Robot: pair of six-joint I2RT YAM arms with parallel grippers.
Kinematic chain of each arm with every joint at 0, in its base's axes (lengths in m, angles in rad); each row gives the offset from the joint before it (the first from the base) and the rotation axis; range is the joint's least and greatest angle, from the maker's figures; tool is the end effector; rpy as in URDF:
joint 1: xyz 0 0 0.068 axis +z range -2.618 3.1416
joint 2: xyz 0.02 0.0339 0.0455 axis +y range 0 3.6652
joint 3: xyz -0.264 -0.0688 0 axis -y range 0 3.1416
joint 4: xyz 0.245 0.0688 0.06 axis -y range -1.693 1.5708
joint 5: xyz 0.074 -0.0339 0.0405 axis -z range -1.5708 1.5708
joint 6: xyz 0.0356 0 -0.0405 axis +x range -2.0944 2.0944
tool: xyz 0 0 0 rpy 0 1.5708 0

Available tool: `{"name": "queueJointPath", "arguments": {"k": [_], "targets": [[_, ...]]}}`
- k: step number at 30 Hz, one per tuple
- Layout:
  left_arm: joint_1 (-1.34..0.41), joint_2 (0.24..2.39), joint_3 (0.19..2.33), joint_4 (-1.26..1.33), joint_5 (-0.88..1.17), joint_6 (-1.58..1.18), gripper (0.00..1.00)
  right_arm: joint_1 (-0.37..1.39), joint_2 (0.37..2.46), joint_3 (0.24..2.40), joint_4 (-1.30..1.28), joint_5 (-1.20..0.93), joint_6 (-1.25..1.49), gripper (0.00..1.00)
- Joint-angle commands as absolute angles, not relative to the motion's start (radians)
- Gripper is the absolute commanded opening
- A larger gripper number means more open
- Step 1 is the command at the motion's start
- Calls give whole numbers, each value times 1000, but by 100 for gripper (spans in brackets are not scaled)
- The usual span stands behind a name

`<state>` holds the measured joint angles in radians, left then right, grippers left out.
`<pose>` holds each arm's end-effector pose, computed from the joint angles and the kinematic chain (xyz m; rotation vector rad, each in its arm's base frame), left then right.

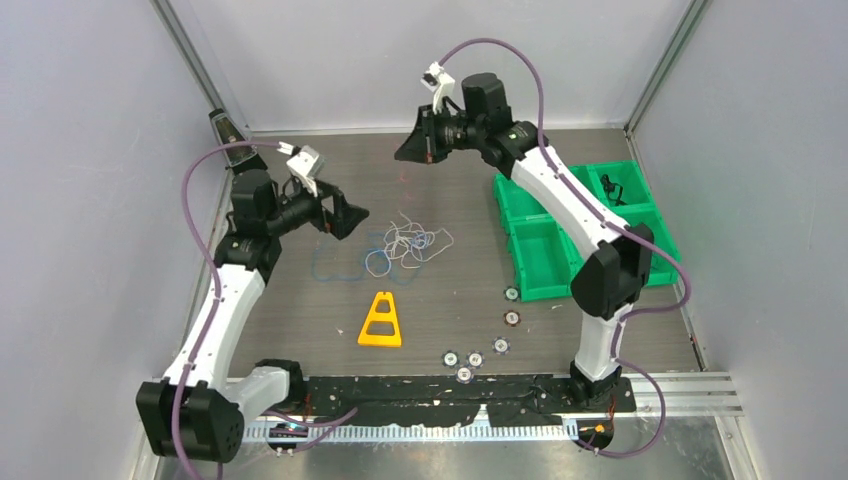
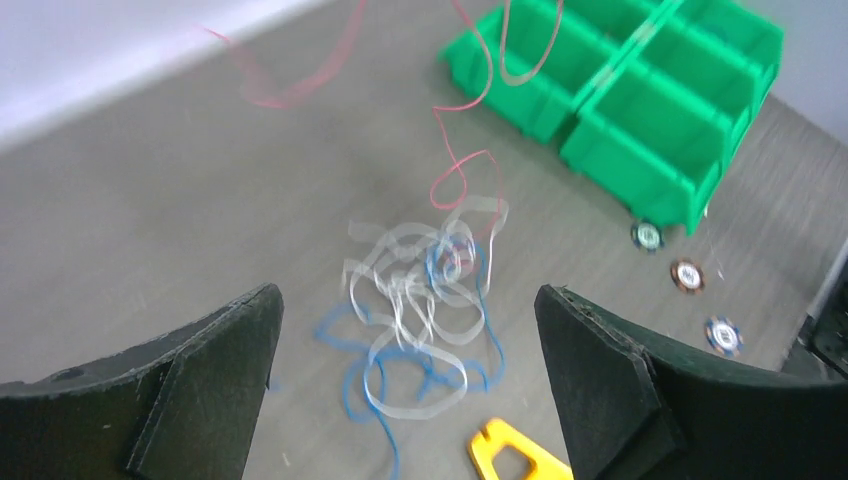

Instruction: Untangle the cables

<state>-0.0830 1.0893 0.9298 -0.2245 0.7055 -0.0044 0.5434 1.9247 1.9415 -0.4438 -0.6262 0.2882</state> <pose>0.2401 -0.0431 0.3299 0.5380 1.8522 -0.7437 0.3736 0.2500 0.3827 -0.6866 1.9848 1.1434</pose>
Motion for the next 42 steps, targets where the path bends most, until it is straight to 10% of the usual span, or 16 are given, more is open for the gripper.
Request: {"name": "queueJointPath", "arguments": {"k": [1, 9, 15, 19, 32, 42], "targets": [[-144, 1066, 961, 99, 708, -17, 100, 564, 1832, 1975, -348, -686, 334, 5], [-302, 1165, 1029, 290, 556, -69, 97, 604, 1789, 2149, -326, -716, 360, 5], [-306, 1274, 977, 218, 609, -73, 62, 607, 1770, 2259, -324, -679, 369, 5], [-274, 1261, 830, 144, 594, -56, 59, 575, 1716, 2259, -358, -635, 306, 5], [-229, 1112, 784, 21, 615, -54, 99, 96, 1536, 2015, -733, -780, 45, 5], [-229, 1155, 855, -45, 634, -46, 100, -108, 1552, 1955, -789, -778, -88, 5]]}}
